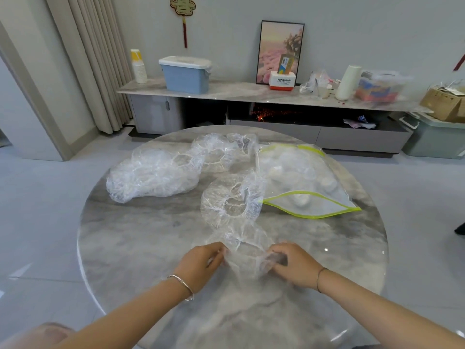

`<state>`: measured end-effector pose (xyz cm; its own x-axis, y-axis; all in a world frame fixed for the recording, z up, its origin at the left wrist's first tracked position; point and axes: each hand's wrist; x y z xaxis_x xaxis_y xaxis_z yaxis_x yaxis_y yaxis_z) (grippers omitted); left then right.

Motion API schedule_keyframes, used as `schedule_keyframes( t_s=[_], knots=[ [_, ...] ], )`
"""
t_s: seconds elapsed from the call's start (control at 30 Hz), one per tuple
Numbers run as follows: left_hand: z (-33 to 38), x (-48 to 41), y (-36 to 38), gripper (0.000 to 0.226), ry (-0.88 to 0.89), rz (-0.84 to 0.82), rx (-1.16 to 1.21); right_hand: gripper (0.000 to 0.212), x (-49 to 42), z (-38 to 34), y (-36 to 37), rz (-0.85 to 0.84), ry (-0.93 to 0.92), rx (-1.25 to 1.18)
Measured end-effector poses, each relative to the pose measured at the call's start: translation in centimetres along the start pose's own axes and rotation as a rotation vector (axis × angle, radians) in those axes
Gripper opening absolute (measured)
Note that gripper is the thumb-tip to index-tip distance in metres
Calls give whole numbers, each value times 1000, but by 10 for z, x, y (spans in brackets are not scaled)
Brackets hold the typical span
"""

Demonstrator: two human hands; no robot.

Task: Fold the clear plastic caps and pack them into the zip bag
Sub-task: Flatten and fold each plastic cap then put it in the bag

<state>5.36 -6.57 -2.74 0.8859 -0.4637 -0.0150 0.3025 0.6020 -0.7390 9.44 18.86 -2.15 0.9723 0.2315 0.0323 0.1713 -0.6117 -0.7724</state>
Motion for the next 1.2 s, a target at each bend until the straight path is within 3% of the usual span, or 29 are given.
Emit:
schedule_keyframes(
  t_s=[0.1, 0.2, 0.3, 0.37, 0.43, 0.53, 0.63, 0.73, 0.8, 0.97, 1.2],
  knots=[
    [7, -2, 2, 23, -147, 19, 213, 30, 0, -7, -2, 80, 148, -367],
    [7, -4, 5, 23, -299, 36, 339, 42, -3, -7, -3, 229, 280, -405],
    [-1, -8, 7, 15, -330, 44, 56, 47, -4, -3, -2, 288, 384, -229],
    [-3, -6, 6, 24, -320, 34, -146, 32, -3, -3, -1, 248, 403, -43],
    [-3, -5, 8, 39, -180, 141, -275, 15, -2, -5, 0, 275, 351, 97],
    [4, -9, 11, 42, 263, 268, -393, 37, 1, -16, 2, 383, 122, 229],
    [-1, -11, 25, 44, 454, 129, -531, 66, 2, -21, 15, 254, -77, 320],
    [-9, -9, 42, 55, 361, 15, -609, 79, 5, -16, 34, 9, -84, 388],
    [-14, -8, 48, 59, 295, -36, -577, 83, 6, -11, 42, -44, -70, 416],
    [-15, -10, 50, 62, 213, -93, -567, 57, 10, -5, 45, -133, 41, 549],
    [-11, -6, 51, 60, 183, -166, -627, 56, 10, -2, 52, -161, 69, 520]
  ],
)
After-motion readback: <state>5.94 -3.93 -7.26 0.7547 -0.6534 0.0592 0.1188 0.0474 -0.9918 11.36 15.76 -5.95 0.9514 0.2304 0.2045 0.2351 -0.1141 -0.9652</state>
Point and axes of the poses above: each hand's wrist, its own x-axis away from the middle knuckle, its own y-axis out of the palm, z = x × y, and after that the axes turned 4 degrees about -y, right-handed
